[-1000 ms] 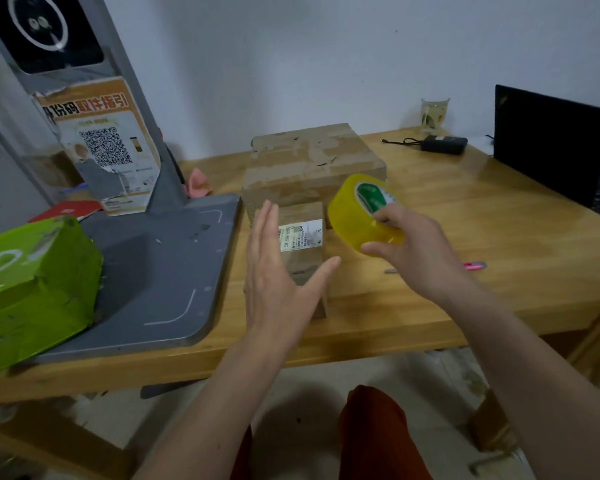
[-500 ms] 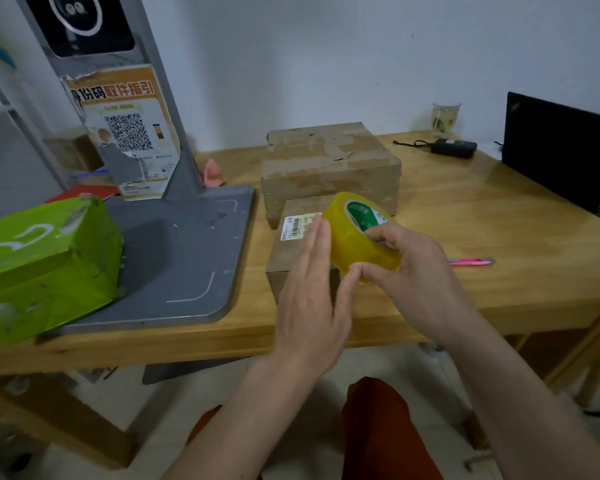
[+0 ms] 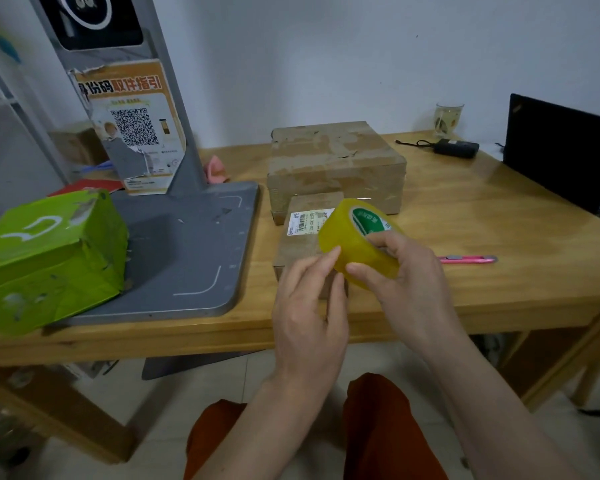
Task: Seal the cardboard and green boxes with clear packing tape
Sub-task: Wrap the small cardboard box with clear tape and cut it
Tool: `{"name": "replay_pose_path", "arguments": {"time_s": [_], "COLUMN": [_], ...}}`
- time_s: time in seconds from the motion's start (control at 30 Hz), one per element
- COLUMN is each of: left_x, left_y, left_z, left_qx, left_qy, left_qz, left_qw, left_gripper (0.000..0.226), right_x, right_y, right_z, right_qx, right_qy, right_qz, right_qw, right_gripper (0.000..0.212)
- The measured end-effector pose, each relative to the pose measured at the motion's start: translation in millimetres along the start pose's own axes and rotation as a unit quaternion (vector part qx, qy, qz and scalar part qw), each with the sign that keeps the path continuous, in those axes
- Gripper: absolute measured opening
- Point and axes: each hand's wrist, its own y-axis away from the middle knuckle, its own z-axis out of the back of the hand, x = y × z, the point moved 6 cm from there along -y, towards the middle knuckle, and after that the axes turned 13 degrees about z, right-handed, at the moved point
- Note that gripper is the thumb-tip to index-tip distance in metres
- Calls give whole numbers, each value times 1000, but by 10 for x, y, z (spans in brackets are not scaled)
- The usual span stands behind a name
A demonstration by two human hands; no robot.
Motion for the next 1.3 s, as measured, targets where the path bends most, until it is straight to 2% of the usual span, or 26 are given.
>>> {"name": "replay_pose_path", "arguments": {"time_s": [0.07,0.13,0.2,0.27,0.3,0.4,0.47,0.6,0.73,0.9,1.13,1.2,1.3], "left_x": [49,113,111,56,26,-79,-151,-222,-145,-127,-139,-108,-42], "left_y": [-52,-91,-148,-200,-214,-198,-159,-145,-153,-136,-62,-48,-51], "left_z": [67,19,-45,-47,-25,23,19,17,43,107,74,86,97], "left_qx": [14,86,157,196,203,224,252,283,268,224,213,208,199], "left_qy": [72,178,296,372,381,318,278,250,278,283,234,246,302], "left_qz": [133,289,334,331,321,257,221,187,207,243,260,298,365], "left_qw": [988,937,881,845,843,885,900,907,899,900,912,899,858], "left_gripper": [35,36,31,33,33,31,33,43,44,40,46,36,30], "right_x": [48,122,189,244,260,236,239,308,343,399,381,403,414], "right_y": [25,47,69,105,124,115,89,88,164,199,184,188,208], "right_z": [20,16,-41,-110,-124,-138,-145,-153,-235,-322,-322,-357,-403], "right_qx": [-35,-53,-46,-41,-49,-60,-62,-98,-57,-24,-104,-73,-33], "right_qy": [-66,-156,-237,-286,-302,-324,-342,-387,-397,-422,-448,-444,-421], "right_qz": [11,25,35,33,26,-28,-66,-85,-71,-62,-106,-106,-87], "right_qw": [997,986,970,957,952,944,935,913,913,904,881,887,902], "right_gripper": [26,21,18,15,20,44,52,41,24,22,19,20,19]}}
